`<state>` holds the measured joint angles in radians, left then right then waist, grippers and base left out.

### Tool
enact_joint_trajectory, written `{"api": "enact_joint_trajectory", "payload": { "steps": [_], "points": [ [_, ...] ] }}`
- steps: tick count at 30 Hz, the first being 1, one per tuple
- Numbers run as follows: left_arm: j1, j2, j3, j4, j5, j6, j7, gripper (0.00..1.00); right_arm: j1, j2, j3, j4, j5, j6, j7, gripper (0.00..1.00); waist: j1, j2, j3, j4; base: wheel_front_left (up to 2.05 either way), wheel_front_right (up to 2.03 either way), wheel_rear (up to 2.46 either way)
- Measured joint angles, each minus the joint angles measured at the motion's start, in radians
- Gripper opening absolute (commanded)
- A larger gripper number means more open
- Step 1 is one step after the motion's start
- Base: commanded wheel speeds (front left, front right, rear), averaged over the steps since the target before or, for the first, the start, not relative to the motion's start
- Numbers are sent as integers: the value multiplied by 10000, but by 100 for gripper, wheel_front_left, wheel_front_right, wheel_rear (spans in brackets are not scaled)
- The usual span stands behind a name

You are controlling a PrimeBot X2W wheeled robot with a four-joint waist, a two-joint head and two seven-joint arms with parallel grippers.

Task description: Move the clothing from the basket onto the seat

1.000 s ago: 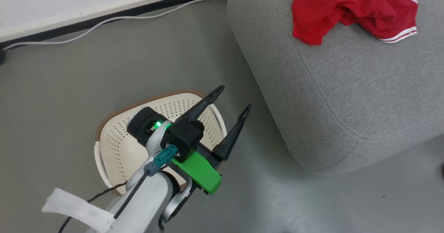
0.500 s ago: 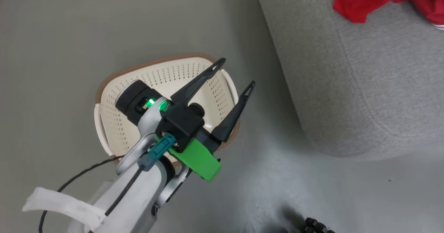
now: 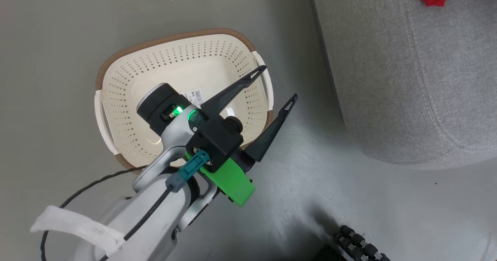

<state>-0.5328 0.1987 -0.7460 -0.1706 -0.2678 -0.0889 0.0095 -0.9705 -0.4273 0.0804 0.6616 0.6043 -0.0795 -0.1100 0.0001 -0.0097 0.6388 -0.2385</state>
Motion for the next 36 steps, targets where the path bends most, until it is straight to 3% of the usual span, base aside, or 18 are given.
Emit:
{"api": "enact_joint_trajectory", "payload": {
  "steps": [6,7,8,9,10,17,21,36],
  "points": [
    [-3,98,79,75,0,-2,2,100,16,355,299,414,-17,370,-324,2,0,0,133,-148,0,0,0],
    [-3,109,115,92,0,-2,-2,100,15,426,357,430,-36,458,-428,28,-1,0,130,-179,0,0,0],
    [-3,117,151,105,-2,-2,-6,100,8,449,408,435,-63,546,-508,46,0,0,122,-211,0,0,0],
    [-3,127,192,123,-2,-2,-15,100,5,453,447,441,-71,640,-570,86,0,0,109,-244,0,0,0],
    [-3,128,228,146,-4,0,-23,100,6,449,483,460,-71,736,-633,100,0,0,90,-277,0,0,0],
    [9,136,420,539,-130,2,-301,100,127,376,955,625,-545,1227,-936,100,-1,0,-215,-498,0,0,0],
    [51,121,591,740,-372,10,-566,100,513,128,1246,702,-951,1323,-1030,100,-1,0,-516,-606,0,0,0],
    [954,-194,1089,1827,-1095,107,-1707,100,1475,351,1848,240,-1327,1668,-1308,100,-2,0,-2230,-601,0,0,0]
  ]
}}
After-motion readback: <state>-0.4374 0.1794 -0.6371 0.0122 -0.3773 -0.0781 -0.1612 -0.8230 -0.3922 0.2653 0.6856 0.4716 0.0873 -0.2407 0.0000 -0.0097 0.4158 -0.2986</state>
